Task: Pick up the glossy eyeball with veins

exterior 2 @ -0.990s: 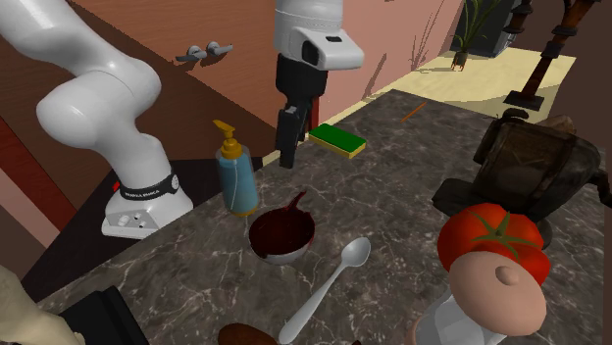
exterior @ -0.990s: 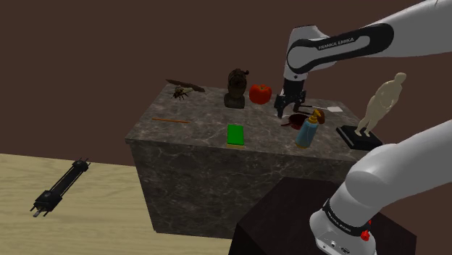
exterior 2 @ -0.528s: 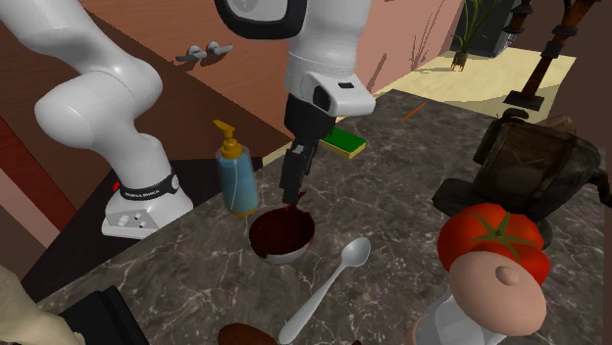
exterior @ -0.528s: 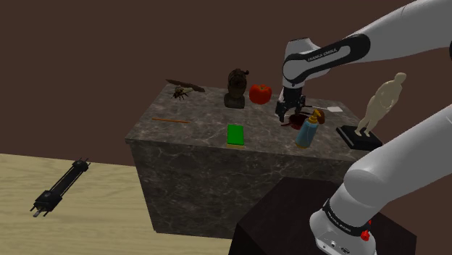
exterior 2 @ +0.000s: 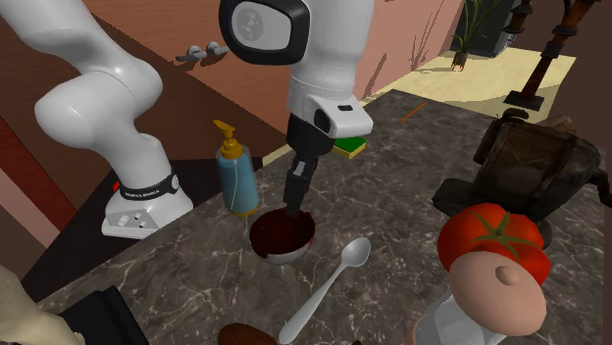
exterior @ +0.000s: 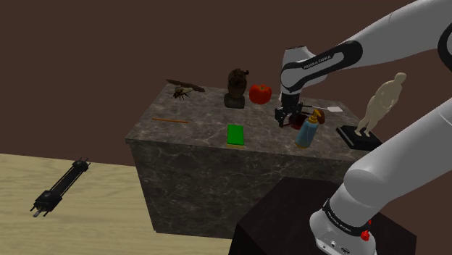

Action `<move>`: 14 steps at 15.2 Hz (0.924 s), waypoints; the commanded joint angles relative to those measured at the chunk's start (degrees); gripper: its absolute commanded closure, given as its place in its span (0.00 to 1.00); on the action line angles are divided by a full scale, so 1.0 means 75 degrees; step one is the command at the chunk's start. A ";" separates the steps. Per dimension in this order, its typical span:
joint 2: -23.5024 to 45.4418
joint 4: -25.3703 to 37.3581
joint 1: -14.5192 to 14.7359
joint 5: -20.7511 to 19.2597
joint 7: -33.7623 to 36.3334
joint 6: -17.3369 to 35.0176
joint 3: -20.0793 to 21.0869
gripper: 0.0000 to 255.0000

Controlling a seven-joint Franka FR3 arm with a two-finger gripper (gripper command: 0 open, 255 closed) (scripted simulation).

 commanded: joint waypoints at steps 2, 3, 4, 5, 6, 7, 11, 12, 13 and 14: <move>0.0008 -0.0009 -0.0004 -0.0003 -0.0001 0.0008 -0.0006 1.00; 0.0009 -0.0012 -0.0005 -0.0003 -0.0001 0.0012 -0.0006 1.00; 0.0008 -0.0016 -0.0006 -0.0005 -0.0003 0.0016 -0.0008 1.00; 0.0008 -0.0014 -0.0006 -0.0004 -0.0002 0.0014 -0.0007 1.00; 0.0005 -0.0016 -0.0007 -0.0006 -0.0005 0.0012 -0.0009 1.00; 0.0010 -0.0013 -0.0008 -0.0006 -0.0007 0.0016 -0.0011 1.00; -0.0168 0.0158 0.0002 0.0017 -0.0037 -0.0333 0.0018 1.00; -0.0223 0.0216 0.0004 0.0023 -0.0049 -0.0446 0.0025 1.00; -0.0276 0.0276 0.0006 0.0029 -0.0061 -0.0558 0.0032 1.00; -0.0327 0.0337 0.0008 0.0036 -0.0072 -0.0669 0.0040 1.00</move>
